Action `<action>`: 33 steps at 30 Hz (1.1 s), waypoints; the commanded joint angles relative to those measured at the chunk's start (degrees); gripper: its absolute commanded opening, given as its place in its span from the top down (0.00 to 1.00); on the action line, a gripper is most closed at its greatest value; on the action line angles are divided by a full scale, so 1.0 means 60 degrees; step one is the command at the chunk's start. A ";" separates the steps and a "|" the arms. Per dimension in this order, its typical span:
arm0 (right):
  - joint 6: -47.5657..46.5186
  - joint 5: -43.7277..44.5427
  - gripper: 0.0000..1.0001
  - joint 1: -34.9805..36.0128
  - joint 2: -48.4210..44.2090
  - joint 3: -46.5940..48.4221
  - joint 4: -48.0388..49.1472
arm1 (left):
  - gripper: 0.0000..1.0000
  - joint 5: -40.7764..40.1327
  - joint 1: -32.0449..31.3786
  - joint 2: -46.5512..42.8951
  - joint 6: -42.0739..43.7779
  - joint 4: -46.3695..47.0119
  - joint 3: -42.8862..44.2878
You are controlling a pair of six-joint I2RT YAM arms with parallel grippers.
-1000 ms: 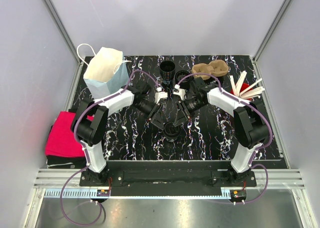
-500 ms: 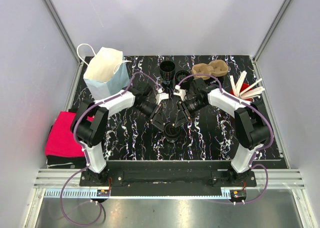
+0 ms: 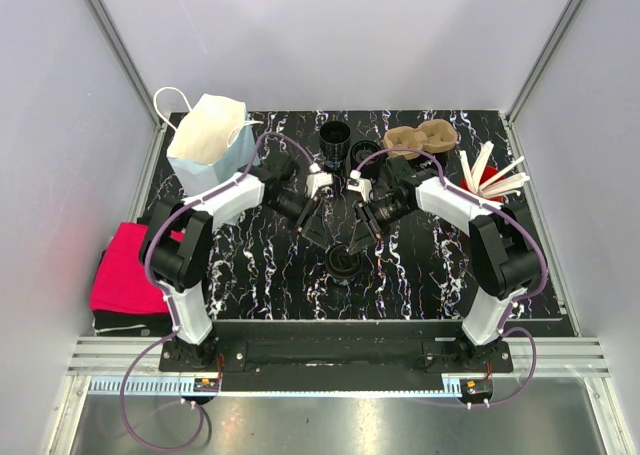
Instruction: Pack the takeout coffee
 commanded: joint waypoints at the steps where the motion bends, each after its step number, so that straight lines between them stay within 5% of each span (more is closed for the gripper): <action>1: -0.0317 0.0922 0.71 0.0130 -0.0014 -0.0249 0.0215 | 0.48 0.0303 0.0121 -0.0085 0.0269 0.0464 0.0758; 21: -0.0302 0.1009 0.72 0.0130 0.0000 -0.0249 0.0259 | 0.53 0.0334 -0.0318 0.0325 0.0709 0.0478 -0.0091; 33: -0.0507 0.1346 0.72 0.0145 -0.0088 -0.0512 0.0289 | 0.66 -0.0662 -0.0568 0.0926 0.0767 0.0376 -0.0340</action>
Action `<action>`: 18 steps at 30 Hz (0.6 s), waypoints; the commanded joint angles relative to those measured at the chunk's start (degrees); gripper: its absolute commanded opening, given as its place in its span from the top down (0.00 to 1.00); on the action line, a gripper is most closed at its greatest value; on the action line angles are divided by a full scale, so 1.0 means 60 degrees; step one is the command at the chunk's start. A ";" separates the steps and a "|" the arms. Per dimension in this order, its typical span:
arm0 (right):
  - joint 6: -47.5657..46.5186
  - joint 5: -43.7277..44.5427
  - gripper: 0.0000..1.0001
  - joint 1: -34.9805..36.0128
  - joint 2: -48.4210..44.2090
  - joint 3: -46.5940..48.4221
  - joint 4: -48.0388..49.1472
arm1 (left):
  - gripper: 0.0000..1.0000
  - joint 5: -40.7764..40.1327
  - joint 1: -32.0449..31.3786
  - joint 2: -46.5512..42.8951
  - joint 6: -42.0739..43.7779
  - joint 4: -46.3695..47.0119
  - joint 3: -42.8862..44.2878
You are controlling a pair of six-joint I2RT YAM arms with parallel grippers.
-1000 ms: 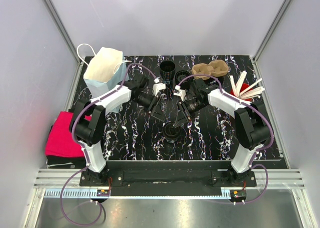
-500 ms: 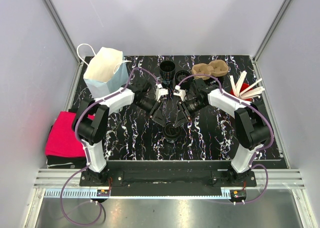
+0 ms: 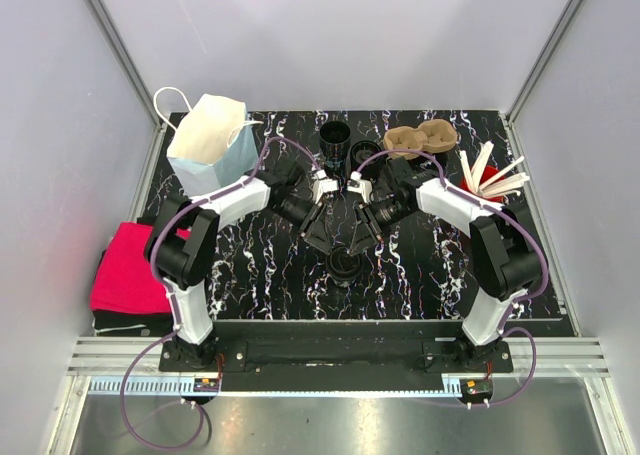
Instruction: Pack the takeout coffee
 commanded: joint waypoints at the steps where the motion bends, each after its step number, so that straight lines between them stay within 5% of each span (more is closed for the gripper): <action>1: -0.0518 0.1430 0.72 0.0159 -0.0026 -0.0389 0.0267 | 0.66 -0.1194 -0.0323 0.0678 0.0465 0.0004 -0.0297; 14: -0.0811 0.1869 0.72 0.0291 -0.0173 -0.0667 0.0267 | 0.72 -0.2044 -0.0602 0.0928 0.0641 -0.0215 -0.0399; 18: -0.0914 0.2060 0.72 0.0364 -0.0216 -0.0770 0.0267 | 0.64 -0.2162 -0.0631 0.0782 0.0685 -0.0304 -0.0210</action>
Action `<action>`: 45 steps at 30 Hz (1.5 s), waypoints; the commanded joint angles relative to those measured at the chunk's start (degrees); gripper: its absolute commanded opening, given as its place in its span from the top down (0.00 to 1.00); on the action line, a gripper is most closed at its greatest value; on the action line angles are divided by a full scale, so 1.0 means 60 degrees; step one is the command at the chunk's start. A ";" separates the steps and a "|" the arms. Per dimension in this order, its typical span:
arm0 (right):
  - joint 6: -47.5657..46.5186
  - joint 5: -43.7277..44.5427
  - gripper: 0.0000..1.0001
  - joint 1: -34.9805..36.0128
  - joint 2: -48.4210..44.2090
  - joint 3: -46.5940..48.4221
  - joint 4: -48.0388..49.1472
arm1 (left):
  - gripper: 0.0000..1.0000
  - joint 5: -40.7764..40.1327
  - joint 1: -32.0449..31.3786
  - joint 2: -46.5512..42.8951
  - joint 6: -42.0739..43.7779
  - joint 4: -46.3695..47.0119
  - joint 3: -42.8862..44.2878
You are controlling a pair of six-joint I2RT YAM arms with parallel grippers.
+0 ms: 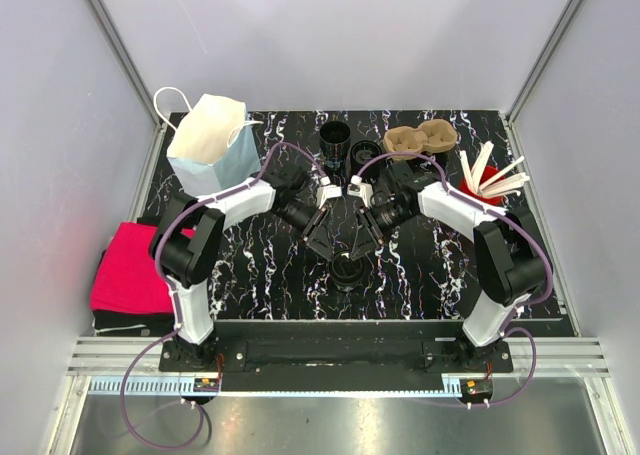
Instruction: Pack the takeout coffee
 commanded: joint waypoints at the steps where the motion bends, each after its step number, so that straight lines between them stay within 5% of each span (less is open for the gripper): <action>1: -0.0753 0.1922 0.73 0.0288 0.0123 -0.0427 0.0252 | 0.60 -0.2381 -0.0329 0.0450 0.0765 -0.0019 -0.0140; 6: -0.0783 0.2025 0.73 0.0317 0.0049 -0.0471 0.0267 | 0.48 -0.1942 0.0037 0.0230 0.0560 -0.0063 0.0839; 16: -0.0754 0.2156 0.73 0.0434 -0.0024 -0.0486 0.0355 | 0.48 -0.1326 -0.0226 0.0654 0.0545 -0.0151 0.1091; 38: -0.0871 0.2596 0.73 0.0698 -0.0039 -0.0515 0.0428 | 0.72 -0.2689 -0.0680 0.1535 0.0970 -0.0635 0.0783; 45: -0.0768 0.2654 0.73 0.0698 -0.0287 -0.0501 0.0515 | 0.45 -0.2206 -0.0256 0.0670 0.0677 -0.0605 0.1895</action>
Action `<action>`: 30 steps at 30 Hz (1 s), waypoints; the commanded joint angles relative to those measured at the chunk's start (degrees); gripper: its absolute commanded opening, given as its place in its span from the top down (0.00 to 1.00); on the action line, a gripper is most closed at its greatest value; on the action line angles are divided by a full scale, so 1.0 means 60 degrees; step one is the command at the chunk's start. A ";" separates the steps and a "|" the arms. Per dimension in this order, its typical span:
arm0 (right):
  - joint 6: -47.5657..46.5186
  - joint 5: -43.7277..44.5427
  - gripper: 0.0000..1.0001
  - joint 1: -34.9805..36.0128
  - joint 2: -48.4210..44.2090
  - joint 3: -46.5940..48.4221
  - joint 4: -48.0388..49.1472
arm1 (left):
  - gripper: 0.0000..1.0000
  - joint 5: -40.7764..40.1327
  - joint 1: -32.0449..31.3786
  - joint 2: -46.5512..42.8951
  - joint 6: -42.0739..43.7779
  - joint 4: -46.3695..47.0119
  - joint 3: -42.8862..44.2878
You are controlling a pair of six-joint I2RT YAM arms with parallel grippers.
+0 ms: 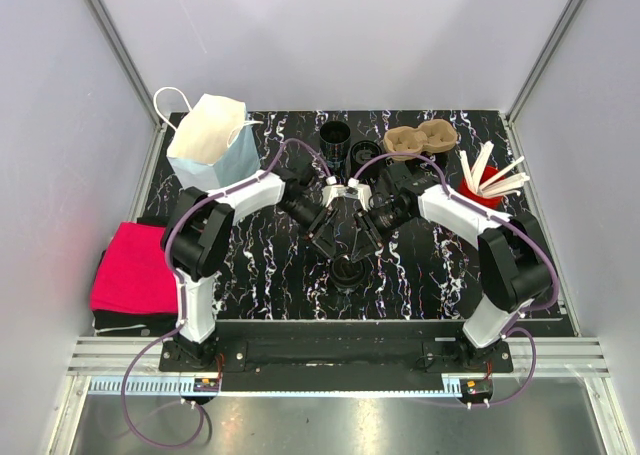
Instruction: Pack the takeout coffee
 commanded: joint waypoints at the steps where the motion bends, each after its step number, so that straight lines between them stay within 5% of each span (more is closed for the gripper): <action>1: -0.0710 0.1973 0.73 0.0377 0.0084 -0.0362 0.0509 | 0.43 -0.1389 0.0007 -0.0168 0.0451 0.0739 0.0760; 18: -0.0271 0.2090 0.68 -0.0091 -0.0737 -0.0113 0.0552 | 0.37 -0.0817 0.0315 -0.0901 0.0407 0.0797 0.1332; 30: -0.0241 0.2237 0.43 -0.0633 -0.0986 -0.0084 0.0523 | 0.32 -0.0744 0.0286 -0.1004 0.0568 0.0768 0.1113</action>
